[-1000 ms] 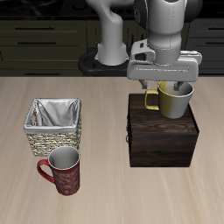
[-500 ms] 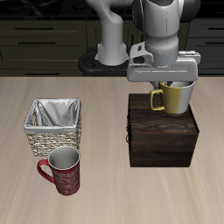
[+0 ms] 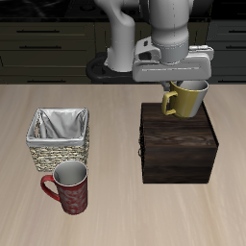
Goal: Place the white and yellow mug in the basket
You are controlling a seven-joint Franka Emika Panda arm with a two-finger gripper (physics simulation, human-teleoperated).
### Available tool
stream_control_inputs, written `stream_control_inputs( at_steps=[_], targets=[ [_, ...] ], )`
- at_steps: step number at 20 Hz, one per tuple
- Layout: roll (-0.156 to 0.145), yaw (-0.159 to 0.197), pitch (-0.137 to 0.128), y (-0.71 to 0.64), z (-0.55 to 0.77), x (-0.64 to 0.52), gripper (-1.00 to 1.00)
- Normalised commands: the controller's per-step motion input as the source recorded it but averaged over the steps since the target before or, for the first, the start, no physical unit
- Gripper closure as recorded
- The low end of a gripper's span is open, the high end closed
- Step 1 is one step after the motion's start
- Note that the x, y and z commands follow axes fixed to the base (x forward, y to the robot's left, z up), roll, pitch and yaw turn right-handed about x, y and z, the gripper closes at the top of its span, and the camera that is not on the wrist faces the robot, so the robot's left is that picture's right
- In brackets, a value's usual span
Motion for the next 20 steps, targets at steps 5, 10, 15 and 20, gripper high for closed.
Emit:
stream_control_inputs(
  at_steps=[5, 10, 15, 20],
  targets=[
    [0.059, 0.062, -0.085, -0.44, 0.31, -0.29, 1.0],
    [-0.034, 0.029, -0.057, -0.63, 0.26, -0.19, 1.0],
    [-0.04, -0.011, -0.015, -0.72, 0.1, -0.13, 1.0],
    [-0.03, -0.003, -0.031, -0.84, 0.07, -0.08, 1.0]
  ],
)
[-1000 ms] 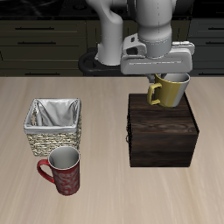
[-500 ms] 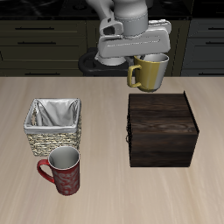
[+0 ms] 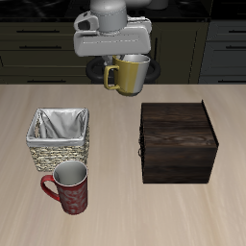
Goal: Place the white and yellow mug in the basket
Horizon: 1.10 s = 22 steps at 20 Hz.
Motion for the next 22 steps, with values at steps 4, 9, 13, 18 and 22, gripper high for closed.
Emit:
stream_control_inputs(
  at_steps=[4, 9, 13, 18, 22],
  targets=[
    [-0.013, -0.039, -0.034, -0.82, 0.01, -0.05, 1.0],
    [-0.088, -0.01, -0.032, -0.77, 0.0, 0.05, 1.0],
    [-0.081, -0.003, -0.008, -0.65, -0.11, 0.14, 1.0],
    [-0.049, -0.013, -0.001, -0.36, -0.11, 0.02, 1.0],
    [-0.032, -0.015, 0.007, -0.23, -0.06, 0.04, 1.0]
  ],
)
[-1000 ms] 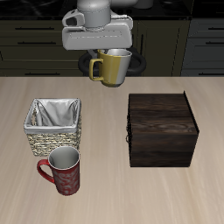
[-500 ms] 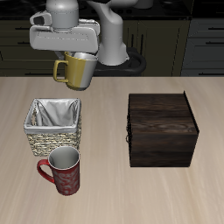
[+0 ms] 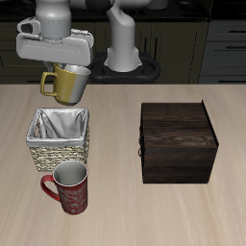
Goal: Place the white and yellow mug in the basket
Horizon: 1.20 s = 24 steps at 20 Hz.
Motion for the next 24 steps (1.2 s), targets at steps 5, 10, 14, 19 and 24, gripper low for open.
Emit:
stream_control_inputs(
  at_steps=[5, 10, 14, 19, 24],
  targets=[
    [-0.031, 0.001, -0.009, -0.14, -0.06, -0.01, 1.0],
    [-0.025, -0.015, 0.021, -0.1, -0.21, 0.02, 1.0],
    [-0.031, -0.041, 0.03, -0.19, -0.2, -0.01, 1.0],
    [-0.04, -0.01, 0.04, -0.11, -0.27, -0.03, 1.0],
    [-0.035, -0.026, 0.032, -0.17, -0.24, 0.01, 1.0]
  ],
)
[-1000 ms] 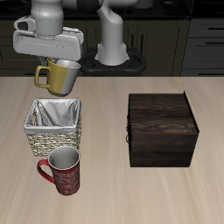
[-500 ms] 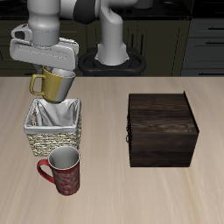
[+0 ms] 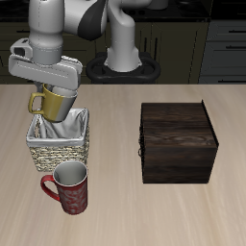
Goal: Place the white and yellow mug in the basket
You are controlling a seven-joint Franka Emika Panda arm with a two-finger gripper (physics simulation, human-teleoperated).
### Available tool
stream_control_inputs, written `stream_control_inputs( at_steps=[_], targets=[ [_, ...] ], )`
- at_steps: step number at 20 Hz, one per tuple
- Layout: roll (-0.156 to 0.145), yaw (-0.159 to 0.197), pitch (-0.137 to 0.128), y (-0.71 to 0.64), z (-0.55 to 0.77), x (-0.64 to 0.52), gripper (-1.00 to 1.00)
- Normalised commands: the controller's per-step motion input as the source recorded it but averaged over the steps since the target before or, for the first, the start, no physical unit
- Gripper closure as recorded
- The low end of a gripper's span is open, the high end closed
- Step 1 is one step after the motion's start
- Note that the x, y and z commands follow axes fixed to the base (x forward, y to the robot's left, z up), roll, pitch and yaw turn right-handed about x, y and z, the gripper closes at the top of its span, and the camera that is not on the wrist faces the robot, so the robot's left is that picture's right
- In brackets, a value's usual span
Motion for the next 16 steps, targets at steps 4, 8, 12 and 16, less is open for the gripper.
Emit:
stream_control_inputs(
  at_steps=[4, 8, 12, 16],
  targets=[
    [-0.071, -0.019, 0.056, -0.14, -0.37, 0.04, 1.0],
    [-0.074, -0.05, 0.083, -0.11, -0.33, 0.08, -1.0],
    [0.067, 0.007, 0.049, 0.13, -0.28, 0.04, -1.0],
    [0.087, 0.003, 0.041, 0.35, -0.17, -0.05, -1.0]
  ],
)
